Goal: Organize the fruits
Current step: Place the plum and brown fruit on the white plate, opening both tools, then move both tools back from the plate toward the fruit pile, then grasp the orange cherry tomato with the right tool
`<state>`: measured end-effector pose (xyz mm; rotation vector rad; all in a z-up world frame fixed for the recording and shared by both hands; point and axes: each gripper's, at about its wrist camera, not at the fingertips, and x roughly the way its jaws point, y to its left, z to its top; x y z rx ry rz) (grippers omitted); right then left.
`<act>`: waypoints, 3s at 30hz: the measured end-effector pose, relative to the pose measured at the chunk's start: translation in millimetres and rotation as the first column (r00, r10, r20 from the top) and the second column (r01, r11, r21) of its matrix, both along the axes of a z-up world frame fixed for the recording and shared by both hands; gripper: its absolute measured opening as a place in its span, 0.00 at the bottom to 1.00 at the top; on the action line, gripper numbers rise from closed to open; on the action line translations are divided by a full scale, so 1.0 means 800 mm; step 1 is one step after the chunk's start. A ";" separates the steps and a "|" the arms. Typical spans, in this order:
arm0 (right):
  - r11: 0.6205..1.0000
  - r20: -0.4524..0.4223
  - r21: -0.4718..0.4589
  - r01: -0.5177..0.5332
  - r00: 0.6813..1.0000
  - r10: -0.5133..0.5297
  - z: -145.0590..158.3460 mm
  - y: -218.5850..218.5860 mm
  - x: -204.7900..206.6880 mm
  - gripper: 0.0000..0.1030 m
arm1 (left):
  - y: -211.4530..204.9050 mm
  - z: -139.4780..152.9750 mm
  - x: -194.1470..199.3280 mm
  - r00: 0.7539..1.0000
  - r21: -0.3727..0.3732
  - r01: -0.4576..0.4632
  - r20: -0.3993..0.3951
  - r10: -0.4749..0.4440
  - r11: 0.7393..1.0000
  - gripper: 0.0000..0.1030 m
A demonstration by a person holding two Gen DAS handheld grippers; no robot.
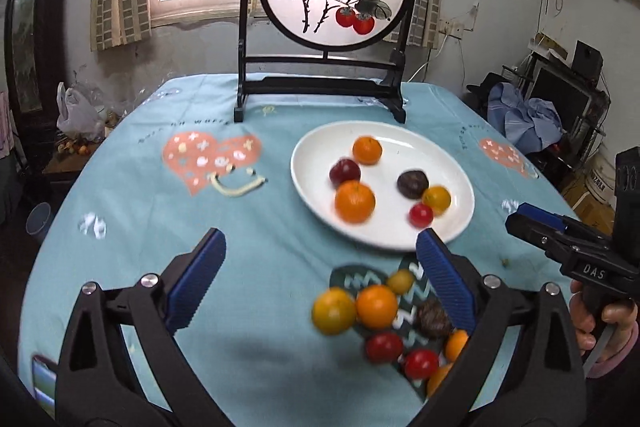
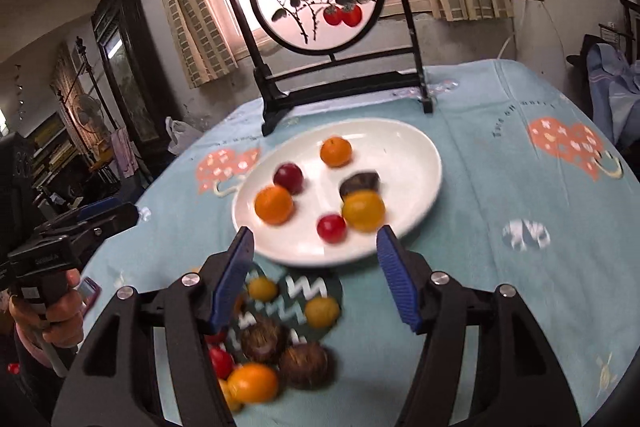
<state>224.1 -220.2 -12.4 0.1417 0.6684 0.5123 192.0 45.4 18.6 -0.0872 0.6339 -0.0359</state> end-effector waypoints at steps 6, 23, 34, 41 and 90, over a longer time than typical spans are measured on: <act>0.994 -0.064 0.055 0.090 0.994 -0.086 -0.010 -0.012 -0.042 0.62 | -0.018 -0.042 -0.043 0.995 0.014 0.086 -0.056 -0.085 0.996 0.95; 0.990 -0.042 -0.115 0.087 0.995 -0.092 -0.021 -0.023 -0.125 0.62 | -0.008 -0.059 -0.059 0.981 -0.046 0.142 -0.123 -0.147 0.989 0.95; 0.987 -0.221 0.099 -0.130 0.964 0.149 -0.048 0.015 -0.097 0.62 | -0.005 -0.045 -0.114 0.998 -0.032 -0.014 -0.065 0.012 0.999 0.95; 0.980 -0.308 0.094 -0.175 0.931 0.195 -0.051 0.047 -0.077 0.60 | -0.015 -0.046 -0.144 0.998 0.004 -0.034 -0.056 0.034 0.999 0.95; 0.979 -0.365 0.024 -0.203 0.910 0.198 -0.069 0.035 -0.066 0.36 | -0.071 -0.064 -0.141 0.989 0.056 0.136 -0.066 -0.133 0.989 0.95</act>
